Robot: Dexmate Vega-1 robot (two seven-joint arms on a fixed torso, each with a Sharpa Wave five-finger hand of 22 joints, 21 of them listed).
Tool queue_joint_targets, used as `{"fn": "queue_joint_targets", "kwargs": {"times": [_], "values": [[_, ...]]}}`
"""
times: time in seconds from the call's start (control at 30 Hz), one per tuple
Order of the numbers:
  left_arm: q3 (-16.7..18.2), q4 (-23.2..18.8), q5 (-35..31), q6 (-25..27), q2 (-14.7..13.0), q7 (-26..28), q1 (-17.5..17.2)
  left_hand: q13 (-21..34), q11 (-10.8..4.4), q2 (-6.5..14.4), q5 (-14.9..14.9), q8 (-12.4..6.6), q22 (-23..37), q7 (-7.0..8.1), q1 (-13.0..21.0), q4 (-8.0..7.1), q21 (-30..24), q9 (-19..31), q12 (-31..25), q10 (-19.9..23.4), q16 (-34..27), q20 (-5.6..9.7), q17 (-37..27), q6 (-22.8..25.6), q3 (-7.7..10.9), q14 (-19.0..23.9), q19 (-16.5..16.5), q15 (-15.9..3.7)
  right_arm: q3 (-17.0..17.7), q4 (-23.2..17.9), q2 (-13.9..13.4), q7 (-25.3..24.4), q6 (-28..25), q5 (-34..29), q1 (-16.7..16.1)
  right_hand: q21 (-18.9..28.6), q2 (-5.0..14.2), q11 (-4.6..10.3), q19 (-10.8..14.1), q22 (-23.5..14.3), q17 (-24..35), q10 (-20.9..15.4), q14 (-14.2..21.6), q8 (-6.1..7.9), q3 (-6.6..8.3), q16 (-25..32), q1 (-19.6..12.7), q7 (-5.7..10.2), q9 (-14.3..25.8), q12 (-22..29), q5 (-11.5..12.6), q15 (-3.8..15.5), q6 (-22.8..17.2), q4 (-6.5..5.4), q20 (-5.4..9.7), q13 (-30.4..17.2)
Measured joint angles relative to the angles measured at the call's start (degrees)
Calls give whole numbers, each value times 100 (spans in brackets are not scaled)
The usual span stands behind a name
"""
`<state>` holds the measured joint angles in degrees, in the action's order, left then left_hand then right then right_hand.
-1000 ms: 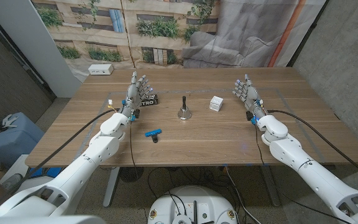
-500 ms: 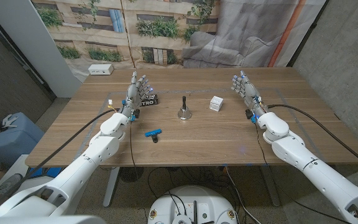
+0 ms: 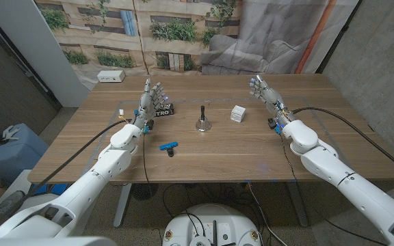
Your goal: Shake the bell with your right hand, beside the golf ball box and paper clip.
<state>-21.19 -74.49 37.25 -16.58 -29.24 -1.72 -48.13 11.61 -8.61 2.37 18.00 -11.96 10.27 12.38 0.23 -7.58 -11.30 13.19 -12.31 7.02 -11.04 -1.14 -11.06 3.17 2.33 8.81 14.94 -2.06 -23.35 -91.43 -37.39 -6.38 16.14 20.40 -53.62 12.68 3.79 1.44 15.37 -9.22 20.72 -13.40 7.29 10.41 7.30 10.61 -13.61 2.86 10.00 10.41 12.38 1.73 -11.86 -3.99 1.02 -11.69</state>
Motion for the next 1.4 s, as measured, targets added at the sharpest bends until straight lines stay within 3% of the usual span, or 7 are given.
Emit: {"fn": "queue_joint_targets", "kwargs": {"times": [0.27,0.57,1.03,1.17,1.4], "values": [[0,0,0,0,0,0,0,0,0,0,0,0,0,0,0,0,0,0,0,0,0,0,0,0,0,0,0,0,-45,-161,-84,10,72,-271,-26,-47,0,31,0,1,-56,31,-32,0,36,0,-3,0,0,0,0,-31,0,85,0,0],[0,-1,0,0,1,0,0,0,0,0,-1,0,0,0,0,0,0,0,0,0,0,0,0,0,0,0,0,0,-132,-377,-238,12,133,-843,-14,-116,-120,21,1,1,-146,103,-105,0,74,0,-243,31,0,0,0,-39,31,315,0,25],[0,0,-1,0,1,0,0,0,1,0,-3,0,-1,0,0,0,0,-1,0,1,0,0,1,0,0,0,0,0,-307,-659,-328,-119,-1,-1668,58,-155,-211,22,1,1,-212,166,-135,0,91,0,-393,40,28,0,0,-71,84,456,0,24],[0,0,-1,-1,1,0,-1,-1,1,0,-3,0,-1,0,0,0,0,-1,0,0,0,0,1,0,0,0,0,0,-360,-734,-341,-148,-152,-1882,75,-178,-221,55,-23,1,-252,205,-156,0,102,0,-522,62,28,0,-37,-91,106,572,-24,24],[0,2,-1,-3,1,0,-1,-1,1,0,-4,0,-1,0,0,0,0,-1,0,0,0,0,1,0,0,0,0,0,-517,-900,-389,-154,-550,-2300,164,-231,-446,66,-207,1,-341,373,-305,0,123,0,-747,52,28,0,-77,-178,262,811,-83,23]]}}
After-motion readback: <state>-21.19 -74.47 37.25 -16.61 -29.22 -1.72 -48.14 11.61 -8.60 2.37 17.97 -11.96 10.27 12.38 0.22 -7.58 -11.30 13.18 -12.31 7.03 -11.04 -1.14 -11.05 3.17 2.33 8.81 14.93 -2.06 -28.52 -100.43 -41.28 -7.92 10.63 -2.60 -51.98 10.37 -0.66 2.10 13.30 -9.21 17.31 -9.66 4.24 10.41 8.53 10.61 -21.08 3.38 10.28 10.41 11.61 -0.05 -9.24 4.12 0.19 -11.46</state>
